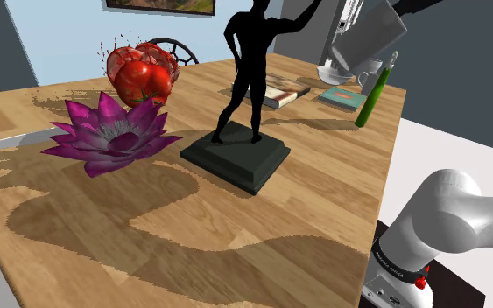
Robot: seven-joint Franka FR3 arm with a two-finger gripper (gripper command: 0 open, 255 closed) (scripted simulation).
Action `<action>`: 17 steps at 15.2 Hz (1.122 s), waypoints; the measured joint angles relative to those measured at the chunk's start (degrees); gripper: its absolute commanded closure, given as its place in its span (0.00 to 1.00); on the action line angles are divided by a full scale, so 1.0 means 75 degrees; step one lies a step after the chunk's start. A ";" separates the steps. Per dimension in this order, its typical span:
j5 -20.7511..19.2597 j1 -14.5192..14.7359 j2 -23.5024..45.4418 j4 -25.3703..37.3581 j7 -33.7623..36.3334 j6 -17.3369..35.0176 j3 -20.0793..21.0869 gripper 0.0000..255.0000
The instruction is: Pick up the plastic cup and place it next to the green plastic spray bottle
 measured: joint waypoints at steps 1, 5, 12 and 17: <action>0.0001 -0.0011 -0.0095 -0.0174 -0.0014 0.0079 0.0001 1.00; 0.0000 -0.0048 -0.0413 -0.0729 -0.0064 0.0309 -0.0008 1.00; 0.0008 -0.0111 -0.0956 -0.1716 -0.0144 0.0743 -0.0010 1.00; -0.0007 -0.0158 -0.1324 -0.2397 -0.0236 0.1045 -0.0059 1.00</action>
